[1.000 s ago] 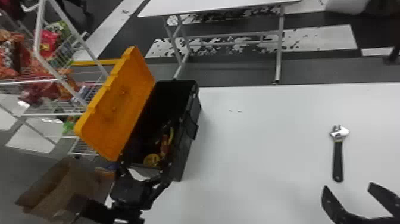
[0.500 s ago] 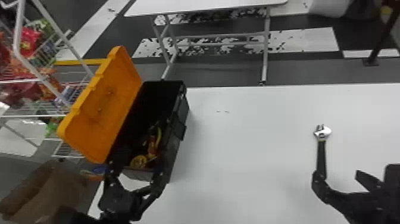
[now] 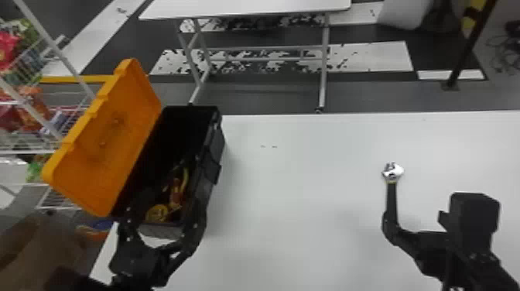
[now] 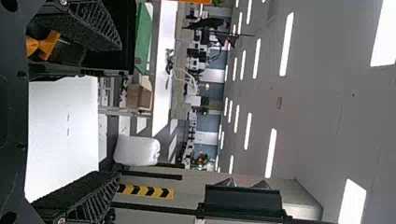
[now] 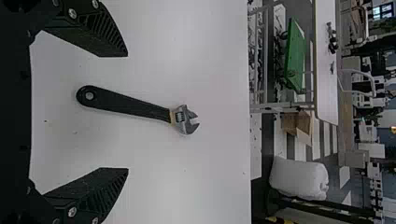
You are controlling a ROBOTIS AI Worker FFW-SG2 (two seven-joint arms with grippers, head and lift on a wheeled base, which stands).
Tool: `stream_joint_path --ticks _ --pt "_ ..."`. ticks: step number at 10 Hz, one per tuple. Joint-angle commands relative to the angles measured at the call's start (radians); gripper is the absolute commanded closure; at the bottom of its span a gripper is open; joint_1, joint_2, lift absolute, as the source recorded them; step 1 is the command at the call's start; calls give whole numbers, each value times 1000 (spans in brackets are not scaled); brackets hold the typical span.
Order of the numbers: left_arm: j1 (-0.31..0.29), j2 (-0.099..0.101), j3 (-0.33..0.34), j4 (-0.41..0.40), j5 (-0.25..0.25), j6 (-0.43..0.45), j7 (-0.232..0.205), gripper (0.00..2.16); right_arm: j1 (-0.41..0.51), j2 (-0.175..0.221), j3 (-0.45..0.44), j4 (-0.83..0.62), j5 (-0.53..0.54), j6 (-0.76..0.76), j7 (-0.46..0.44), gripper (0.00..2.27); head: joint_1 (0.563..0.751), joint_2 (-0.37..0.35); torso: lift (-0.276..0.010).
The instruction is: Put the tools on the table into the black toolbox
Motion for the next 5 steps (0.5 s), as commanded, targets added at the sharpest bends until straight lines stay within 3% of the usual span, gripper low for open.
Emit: stream_joint_path --ticks 1,5 --pt "-8 13 -9 0 -2 14 2 36 -29 1 10 23 5 9 -16 144 695 177 -75" --pt "-11 21 -19 2 -2 20 4 36 -130 1 30 133 5 9 -49 144 695 162 -75"
